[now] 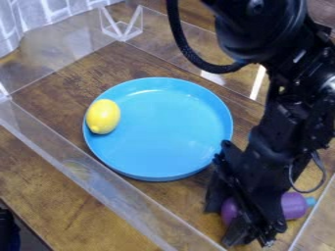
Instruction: Put the purple eggplant on the blue tray
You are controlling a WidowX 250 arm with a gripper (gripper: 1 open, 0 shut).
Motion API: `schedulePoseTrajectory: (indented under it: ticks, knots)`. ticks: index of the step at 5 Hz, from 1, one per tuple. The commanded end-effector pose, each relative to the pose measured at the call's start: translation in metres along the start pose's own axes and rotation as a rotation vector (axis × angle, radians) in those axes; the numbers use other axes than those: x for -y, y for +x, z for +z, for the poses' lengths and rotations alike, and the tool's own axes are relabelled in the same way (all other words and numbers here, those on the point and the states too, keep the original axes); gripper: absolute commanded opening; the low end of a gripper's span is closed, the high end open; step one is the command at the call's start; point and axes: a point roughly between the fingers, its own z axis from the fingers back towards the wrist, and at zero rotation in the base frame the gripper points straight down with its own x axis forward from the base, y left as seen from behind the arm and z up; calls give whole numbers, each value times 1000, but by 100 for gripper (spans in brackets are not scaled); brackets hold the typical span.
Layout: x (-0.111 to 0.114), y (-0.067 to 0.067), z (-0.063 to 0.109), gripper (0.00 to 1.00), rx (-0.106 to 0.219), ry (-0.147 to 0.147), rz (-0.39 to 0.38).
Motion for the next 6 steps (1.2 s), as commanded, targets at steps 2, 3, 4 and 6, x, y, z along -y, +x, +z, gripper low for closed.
schedulePoseTrajectory:
  ticks: [2,3,4,6]
  knots:
    - [-11,8,8,0,20,21,-6]
    - [-14,9,9,0,15,28,-10]
    - [-16,10,10,0,10,35,-14]
    - [-19,12,10,0,1,45,-19]
